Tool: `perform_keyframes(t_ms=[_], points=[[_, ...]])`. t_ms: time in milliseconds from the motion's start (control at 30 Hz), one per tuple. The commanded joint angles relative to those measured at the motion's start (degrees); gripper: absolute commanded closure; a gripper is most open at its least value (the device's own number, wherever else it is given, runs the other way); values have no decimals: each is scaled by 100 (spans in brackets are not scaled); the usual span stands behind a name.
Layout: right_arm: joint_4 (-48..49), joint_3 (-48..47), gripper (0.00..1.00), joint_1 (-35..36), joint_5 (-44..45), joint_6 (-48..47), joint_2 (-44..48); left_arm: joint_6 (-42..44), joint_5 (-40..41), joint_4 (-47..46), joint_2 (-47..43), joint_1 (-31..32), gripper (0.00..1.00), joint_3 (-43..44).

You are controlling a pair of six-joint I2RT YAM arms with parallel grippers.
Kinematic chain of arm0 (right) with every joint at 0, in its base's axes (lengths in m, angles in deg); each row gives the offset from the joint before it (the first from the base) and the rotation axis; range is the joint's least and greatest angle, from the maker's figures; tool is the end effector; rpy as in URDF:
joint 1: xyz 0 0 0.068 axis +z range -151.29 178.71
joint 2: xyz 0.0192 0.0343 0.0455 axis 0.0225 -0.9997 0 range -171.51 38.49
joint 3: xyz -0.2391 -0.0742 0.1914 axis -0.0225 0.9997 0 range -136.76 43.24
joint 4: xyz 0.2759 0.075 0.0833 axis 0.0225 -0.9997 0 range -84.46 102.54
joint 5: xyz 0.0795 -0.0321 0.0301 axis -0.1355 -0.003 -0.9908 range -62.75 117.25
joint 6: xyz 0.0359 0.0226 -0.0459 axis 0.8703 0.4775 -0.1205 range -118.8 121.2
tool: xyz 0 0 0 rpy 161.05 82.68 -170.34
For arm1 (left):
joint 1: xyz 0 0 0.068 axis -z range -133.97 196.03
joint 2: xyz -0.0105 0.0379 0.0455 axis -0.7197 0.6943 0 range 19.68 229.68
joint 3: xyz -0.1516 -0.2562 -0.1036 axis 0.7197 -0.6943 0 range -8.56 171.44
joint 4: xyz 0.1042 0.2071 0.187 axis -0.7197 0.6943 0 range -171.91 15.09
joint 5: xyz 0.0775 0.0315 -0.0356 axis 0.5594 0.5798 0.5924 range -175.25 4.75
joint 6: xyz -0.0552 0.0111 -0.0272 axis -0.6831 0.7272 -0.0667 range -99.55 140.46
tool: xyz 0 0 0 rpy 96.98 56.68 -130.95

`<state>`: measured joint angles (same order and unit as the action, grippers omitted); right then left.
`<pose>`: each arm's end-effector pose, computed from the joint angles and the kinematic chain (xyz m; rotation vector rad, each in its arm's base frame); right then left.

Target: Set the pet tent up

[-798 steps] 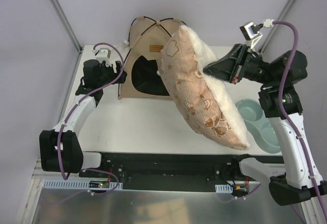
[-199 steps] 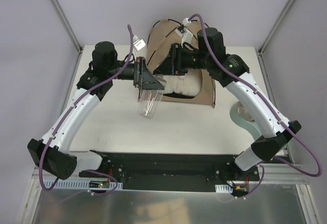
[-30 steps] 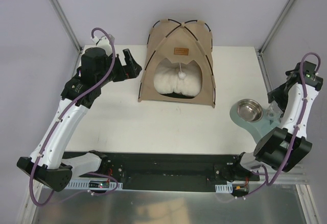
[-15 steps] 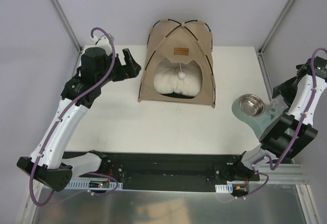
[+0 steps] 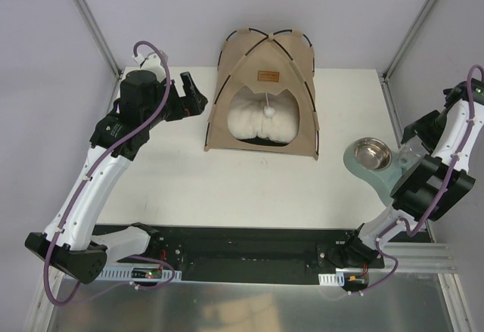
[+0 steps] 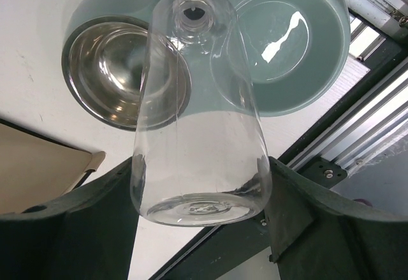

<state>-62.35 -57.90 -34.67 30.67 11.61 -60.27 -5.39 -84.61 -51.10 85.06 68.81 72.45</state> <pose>0.3191 -0.2137 0.3734 1.0748 2.6389 -0.1707 0.2455 -0.1025 0.4954 -0.0581 1.8750 -0.5811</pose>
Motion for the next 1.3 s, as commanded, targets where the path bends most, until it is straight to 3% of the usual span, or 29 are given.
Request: perform_keyframes(t_ms=[0,233,667,967,1267], points=[[45,174,46,60,-186,-171,-627,168,173,-5,-96,-81,1,231],[-104,-598,45,60,-104,-84,-969,124,120,-5,-17,-81,1,266],[220,-714,5,113,299,-128,-733,53,112,-5,-8,-81,1,283],[458,-573,4,227,352,-136,-302,36,76,-5,-35,-99,1,231],[318,-1021,1,438,1055,-101,181,88,50,-5,-122,-99,1,204]])
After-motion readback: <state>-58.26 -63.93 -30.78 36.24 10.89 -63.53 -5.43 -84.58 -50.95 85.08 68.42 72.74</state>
